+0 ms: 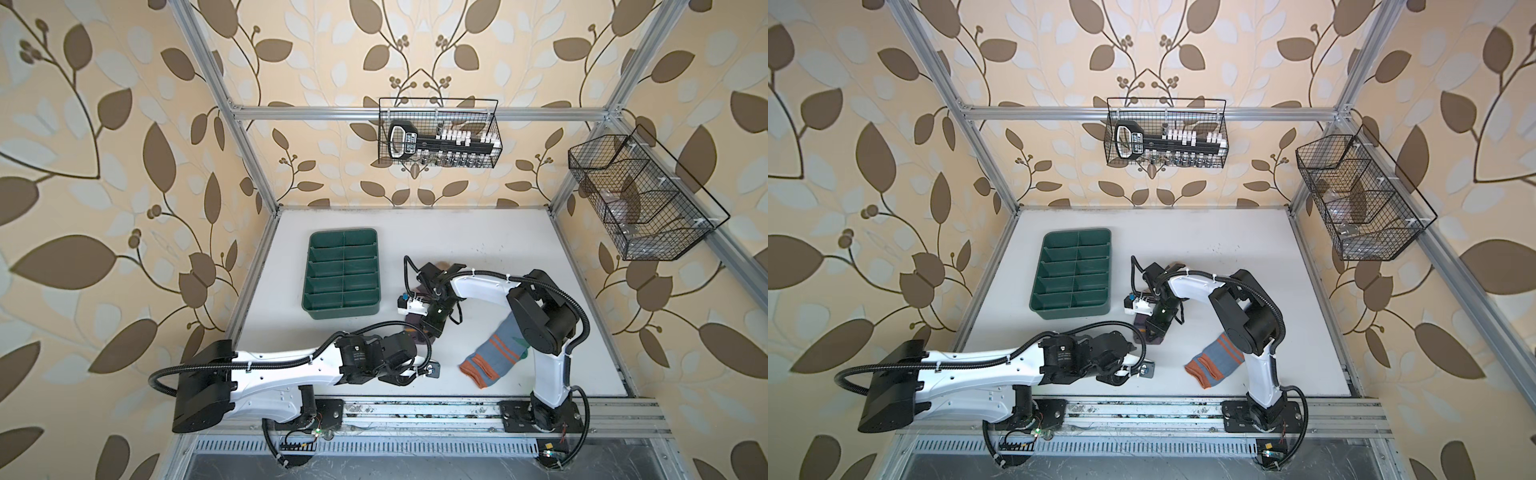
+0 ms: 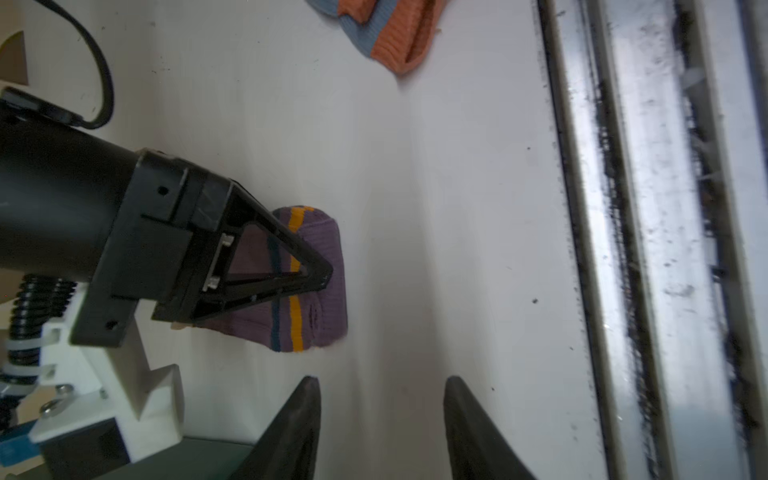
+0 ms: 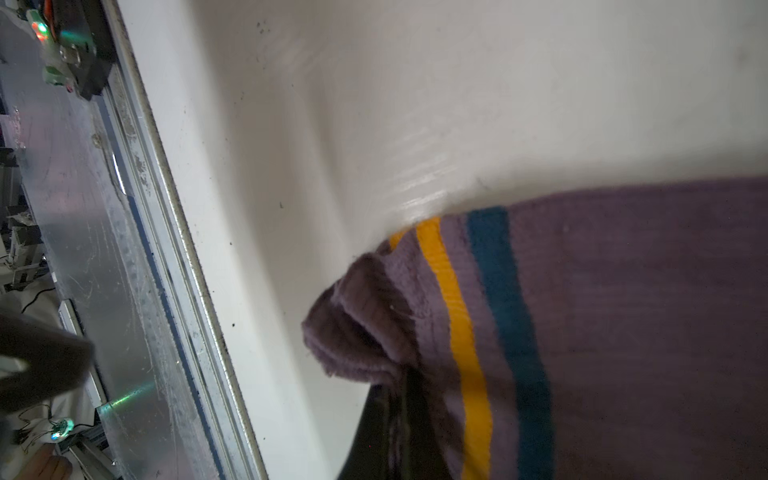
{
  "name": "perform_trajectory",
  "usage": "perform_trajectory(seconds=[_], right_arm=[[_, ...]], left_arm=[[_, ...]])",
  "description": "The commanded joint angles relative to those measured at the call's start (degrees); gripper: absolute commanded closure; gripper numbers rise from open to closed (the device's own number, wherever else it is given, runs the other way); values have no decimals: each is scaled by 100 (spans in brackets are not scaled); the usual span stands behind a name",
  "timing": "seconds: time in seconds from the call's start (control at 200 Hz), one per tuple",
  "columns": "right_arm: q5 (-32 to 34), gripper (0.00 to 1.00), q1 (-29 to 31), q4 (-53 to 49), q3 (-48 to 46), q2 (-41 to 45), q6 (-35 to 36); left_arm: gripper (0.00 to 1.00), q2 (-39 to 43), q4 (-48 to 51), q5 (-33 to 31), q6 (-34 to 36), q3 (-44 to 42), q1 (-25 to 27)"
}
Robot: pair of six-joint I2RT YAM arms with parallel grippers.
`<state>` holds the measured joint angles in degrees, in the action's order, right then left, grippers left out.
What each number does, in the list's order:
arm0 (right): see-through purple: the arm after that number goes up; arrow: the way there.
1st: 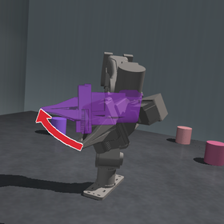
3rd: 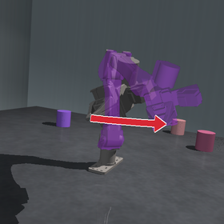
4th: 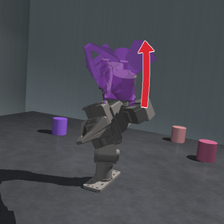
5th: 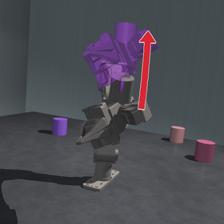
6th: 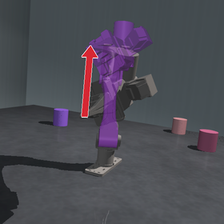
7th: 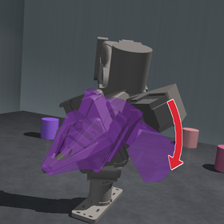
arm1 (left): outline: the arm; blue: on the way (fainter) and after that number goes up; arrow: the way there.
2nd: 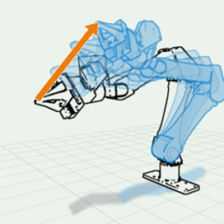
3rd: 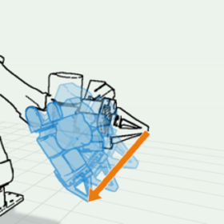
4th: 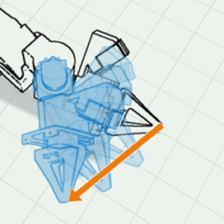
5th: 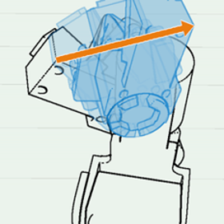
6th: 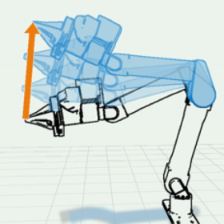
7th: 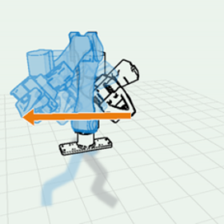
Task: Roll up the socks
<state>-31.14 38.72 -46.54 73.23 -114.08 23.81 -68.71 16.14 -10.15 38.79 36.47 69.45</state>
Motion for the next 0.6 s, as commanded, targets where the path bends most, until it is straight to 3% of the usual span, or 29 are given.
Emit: perform_trajectory(seconds=[0.0,0.125,0.405,0.595], right_arm=[[64,100,-31,-228,51,-183,202],[72,100,-25,-215,23,-170,189],[73,100,-16,-190,3,-90,191],[57,100,-11,-188,-18,-70,194]], left_arm=[[53,-239,-1390,-719,-67,-304,42],[55,-710,-2052,-1248,128,-440,18],[58,-1498,-2368,-1130,-50,-313,-218],[69,-1951,-2310,-1074,-84,-205,-325]])
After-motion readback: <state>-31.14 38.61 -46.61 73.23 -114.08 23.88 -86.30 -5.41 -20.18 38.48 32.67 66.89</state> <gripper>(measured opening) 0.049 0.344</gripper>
